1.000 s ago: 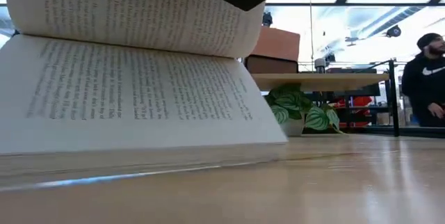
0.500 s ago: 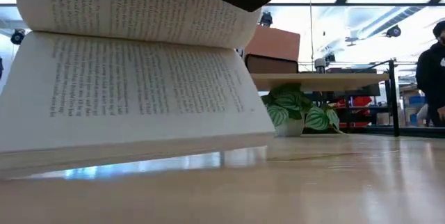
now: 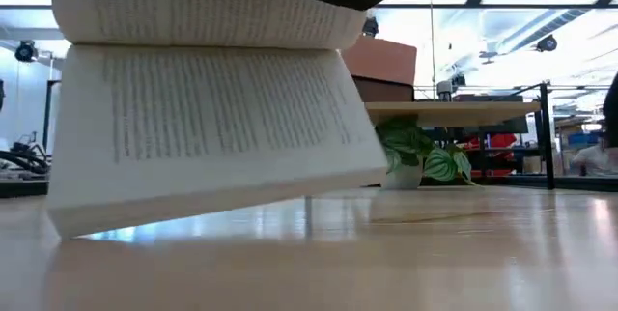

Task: Stock shelves
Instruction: Put the black book into the black desk organizer on the shelf

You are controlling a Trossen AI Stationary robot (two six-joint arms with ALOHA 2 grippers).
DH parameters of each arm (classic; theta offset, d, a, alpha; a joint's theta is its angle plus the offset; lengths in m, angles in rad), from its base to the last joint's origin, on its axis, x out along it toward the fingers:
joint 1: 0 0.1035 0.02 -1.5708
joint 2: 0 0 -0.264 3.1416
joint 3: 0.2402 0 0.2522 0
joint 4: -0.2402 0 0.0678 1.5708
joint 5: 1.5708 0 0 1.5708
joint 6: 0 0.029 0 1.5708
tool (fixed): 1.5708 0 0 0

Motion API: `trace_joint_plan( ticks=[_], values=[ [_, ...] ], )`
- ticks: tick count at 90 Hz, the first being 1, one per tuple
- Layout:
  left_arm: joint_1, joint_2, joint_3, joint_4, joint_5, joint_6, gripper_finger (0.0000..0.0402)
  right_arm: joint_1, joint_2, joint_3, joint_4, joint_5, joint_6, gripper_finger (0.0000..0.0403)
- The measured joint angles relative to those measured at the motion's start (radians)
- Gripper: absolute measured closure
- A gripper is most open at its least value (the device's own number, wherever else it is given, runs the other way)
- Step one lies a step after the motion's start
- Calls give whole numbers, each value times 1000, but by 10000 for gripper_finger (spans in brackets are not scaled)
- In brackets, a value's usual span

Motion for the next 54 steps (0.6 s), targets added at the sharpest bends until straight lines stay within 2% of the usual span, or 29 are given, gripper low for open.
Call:
trace_joint_plan(
  ticks=[13, 29, 42, 54],
  values=[
    [65, -4, 0, -11, 45, 58, 149, -10, -4, 1, -4, 0, -30, 403],
    [240, -18, 0, -36, 158, 128, 131, -25, -4, 49, -39, 0, -54, 403],
    [356, -19, -7, -36, 364, 127, 122, -61, -8, 99, -90, -2, -54, 403],
    [397, -19, -29, -42, 533, 113, 117, -110, -8, 134, -160, -1, -47, 403]
  ],
)
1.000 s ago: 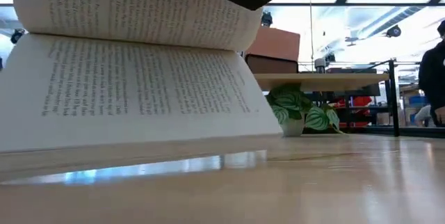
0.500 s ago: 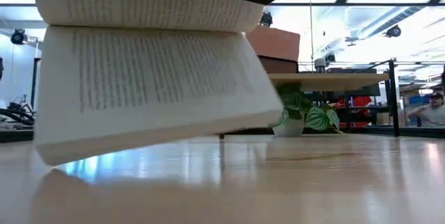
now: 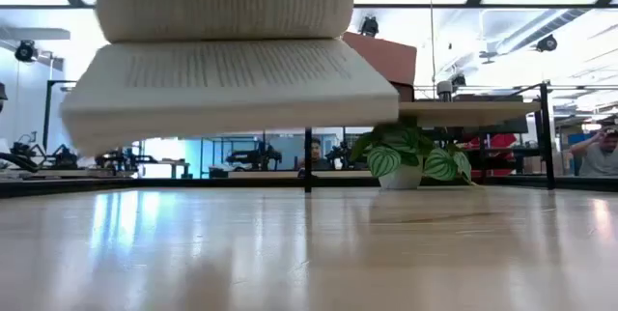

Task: Stock shelves
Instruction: Put the black book into the black desk organizer on the shelf

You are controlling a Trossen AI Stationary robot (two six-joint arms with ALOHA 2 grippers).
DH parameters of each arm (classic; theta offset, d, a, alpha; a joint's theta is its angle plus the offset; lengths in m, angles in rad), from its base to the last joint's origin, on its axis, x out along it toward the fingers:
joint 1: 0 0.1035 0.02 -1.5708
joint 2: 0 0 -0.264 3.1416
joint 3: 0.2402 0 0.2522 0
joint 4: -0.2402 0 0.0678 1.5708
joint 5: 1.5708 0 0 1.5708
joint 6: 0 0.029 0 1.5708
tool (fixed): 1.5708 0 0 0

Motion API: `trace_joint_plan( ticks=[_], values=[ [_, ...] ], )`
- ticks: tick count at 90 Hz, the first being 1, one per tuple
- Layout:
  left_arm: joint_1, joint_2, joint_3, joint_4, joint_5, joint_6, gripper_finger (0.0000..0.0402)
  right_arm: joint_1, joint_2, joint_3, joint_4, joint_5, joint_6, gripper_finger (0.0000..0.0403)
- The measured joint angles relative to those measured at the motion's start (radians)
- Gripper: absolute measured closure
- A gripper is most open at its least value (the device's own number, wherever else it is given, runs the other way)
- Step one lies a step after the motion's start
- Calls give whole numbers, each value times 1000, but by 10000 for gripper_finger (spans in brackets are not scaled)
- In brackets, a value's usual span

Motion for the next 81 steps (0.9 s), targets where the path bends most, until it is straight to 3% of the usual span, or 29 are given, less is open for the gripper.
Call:
trace_joint_plan(
  ticks=[13, 40, 81],
  values=[
    [3, 0, -17, -11, 138, 10, 116, -37, 0, 49, -7, -5, 0, 403],
    [-1, -7, -19, 7, 266, 5, 129, -70, 0, 143, -13, -22, -5, 403],
    [-87, -22, 39, 46, 276, -9, 129, -70, -3, 109, -22, -54, 26, 403]
  ],
)
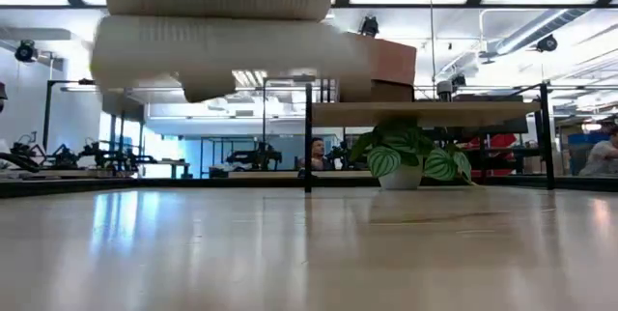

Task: Stock shelves
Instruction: Put the black book into the black desk organizer on the shelf

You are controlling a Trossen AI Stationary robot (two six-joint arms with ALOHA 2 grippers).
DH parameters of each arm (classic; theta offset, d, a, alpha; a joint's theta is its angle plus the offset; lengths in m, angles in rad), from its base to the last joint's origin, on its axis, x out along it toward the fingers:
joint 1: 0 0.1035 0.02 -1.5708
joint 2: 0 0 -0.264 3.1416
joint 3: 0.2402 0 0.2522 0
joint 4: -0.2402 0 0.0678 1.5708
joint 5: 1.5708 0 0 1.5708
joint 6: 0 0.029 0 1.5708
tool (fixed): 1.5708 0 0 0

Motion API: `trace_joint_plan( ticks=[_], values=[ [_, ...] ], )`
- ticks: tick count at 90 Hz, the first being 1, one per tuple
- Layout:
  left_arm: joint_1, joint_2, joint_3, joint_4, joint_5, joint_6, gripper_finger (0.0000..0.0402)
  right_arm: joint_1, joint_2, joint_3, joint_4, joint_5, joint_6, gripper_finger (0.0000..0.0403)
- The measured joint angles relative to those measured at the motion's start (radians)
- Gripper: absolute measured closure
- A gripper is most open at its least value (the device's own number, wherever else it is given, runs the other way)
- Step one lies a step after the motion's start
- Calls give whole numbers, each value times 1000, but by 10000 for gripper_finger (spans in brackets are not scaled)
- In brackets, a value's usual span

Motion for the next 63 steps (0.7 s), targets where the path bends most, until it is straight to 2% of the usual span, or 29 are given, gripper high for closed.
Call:
trace_joint_plan(
  ticks=[33, 63],
  values=[
    [-3, -2, 0, 0, -23, -5, 129, 6, -1, -78, -6, -28, 78, 403],
    [-5, -6, -1, 1, -21, -21, 129, 12, 1, -87, -12, -79, 158, 403]
  ],
)
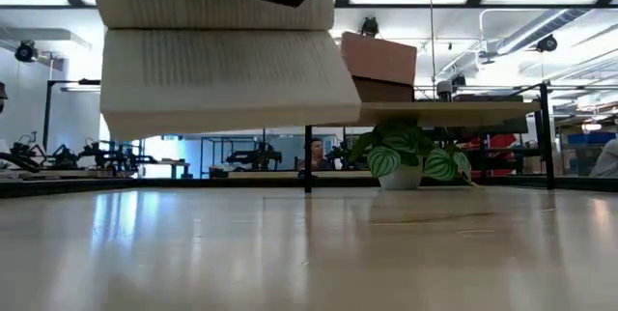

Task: Stock shelves
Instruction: Put the black book into the black desk organizer on the shelf

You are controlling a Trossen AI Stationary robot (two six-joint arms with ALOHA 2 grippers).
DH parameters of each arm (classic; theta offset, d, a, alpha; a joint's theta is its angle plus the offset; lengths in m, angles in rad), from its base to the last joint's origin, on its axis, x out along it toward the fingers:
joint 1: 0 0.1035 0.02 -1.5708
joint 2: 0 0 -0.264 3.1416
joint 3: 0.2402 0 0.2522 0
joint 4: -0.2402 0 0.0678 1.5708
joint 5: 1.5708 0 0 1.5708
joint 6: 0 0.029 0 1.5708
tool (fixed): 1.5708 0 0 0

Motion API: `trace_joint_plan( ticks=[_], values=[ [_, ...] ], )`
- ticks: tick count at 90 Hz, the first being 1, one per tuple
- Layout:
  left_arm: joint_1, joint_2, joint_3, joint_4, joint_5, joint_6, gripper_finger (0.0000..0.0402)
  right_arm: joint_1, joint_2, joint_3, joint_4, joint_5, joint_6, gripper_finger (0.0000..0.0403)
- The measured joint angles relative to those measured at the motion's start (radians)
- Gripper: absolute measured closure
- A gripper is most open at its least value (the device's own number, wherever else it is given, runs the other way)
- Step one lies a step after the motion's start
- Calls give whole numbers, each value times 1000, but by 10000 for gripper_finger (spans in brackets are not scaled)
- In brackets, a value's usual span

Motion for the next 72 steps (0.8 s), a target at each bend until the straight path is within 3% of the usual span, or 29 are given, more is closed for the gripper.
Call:
trace_joint_plan(
  ticks=[13, 37, 72],
  values=[
    [-1, -3, 0, 4, 6, 0, 129, 1, 1, -5, -20, -83, 81, 403],
    [-1, -8, 0, 6, 4, 5, 129, -1, 3, -86, -25, -94, 98, 403],
    [-2, -8, -29, -72, -200, 63, 129, -4, 5, -109, 5, 0, 63, 403]
  ],
)
